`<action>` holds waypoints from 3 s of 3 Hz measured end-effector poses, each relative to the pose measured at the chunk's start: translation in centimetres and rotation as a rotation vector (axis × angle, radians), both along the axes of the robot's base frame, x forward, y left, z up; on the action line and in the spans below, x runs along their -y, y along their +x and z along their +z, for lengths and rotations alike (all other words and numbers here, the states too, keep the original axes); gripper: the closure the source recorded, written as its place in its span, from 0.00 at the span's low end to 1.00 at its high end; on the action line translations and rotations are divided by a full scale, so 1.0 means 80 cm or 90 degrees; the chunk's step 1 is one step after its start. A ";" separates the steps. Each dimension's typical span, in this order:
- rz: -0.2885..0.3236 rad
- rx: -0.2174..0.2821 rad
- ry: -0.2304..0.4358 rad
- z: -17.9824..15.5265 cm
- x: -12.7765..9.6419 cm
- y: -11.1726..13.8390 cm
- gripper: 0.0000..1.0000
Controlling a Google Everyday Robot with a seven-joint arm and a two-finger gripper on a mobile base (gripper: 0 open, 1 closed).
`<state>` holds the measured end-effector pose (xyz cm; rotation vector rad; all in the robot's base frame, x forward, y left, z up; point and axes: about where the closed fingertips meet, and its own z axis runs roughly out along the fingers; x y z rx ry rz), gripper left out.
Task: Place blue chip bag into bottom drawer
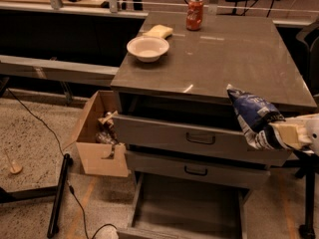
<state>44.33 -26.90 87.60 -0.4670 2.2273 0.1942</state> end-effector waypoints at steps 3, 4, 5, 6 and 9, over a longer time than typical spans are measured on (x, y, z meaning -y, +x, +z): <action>0.025 -0.146 0.076 -0.183 -0.066 -0.069 1.00; 0.030 -0.206 0.138 -0.281 -0.101 -0.093 1.00; 0.010 -0.241 0.208 -0.360 -0.134 -0.088 1.00; -0.041 -0.268 0.241 -0.432 -0.145 -0.067 1.00; -0.027 -0.243 0.251 -0.490 -0.141 -0.018 1.00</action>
Offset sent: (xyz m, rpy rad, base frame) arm -0.0919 0.0632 -0.1999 0.1622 0.3683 0.0338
